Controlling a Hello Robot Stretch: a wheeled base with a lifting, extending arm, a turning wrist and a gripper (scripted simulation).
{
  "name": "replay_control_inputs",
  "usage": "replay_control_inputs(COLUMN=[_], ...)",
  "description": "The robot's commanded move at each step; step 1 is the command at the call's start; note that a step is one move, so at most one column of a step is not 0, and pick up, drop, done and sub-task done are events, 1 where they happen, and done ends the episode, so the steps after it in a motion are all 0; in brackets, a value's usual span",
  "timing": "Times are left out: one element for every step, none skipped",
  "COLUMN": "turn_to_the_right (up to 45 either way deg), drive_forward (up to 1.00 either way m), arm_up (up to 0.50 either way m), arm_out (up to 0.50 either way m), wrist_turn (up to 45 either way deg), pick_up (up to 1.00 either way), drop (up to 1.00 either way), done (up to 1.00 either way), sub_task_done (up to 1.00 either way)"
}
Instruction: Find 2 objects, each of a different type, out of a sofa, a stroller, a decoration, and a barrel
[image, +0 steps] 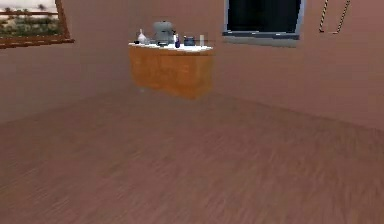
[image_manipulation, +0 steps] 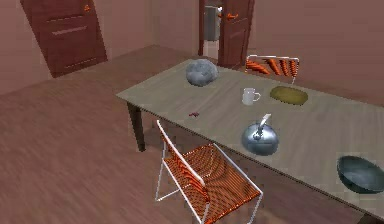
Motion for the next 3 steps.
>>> replay_control_inputs(turn_to_the_right=[-12.0, 0.0, 45.0], drive_forward=[0.0, 0.1, 0.0], arm_up=[0.0, 0.0, 0.0], arm_out=[0.0, 0.0, 0.0], wrist_turn=[0.0, 0.0, 0.0], pick_up=[0.0, 0.0, 0.0], drop=[0.0, 0.0, 0.0], done=[0.0, 0.0, 0.0], sub_task_done=[0.0, 0.0, 0.0])
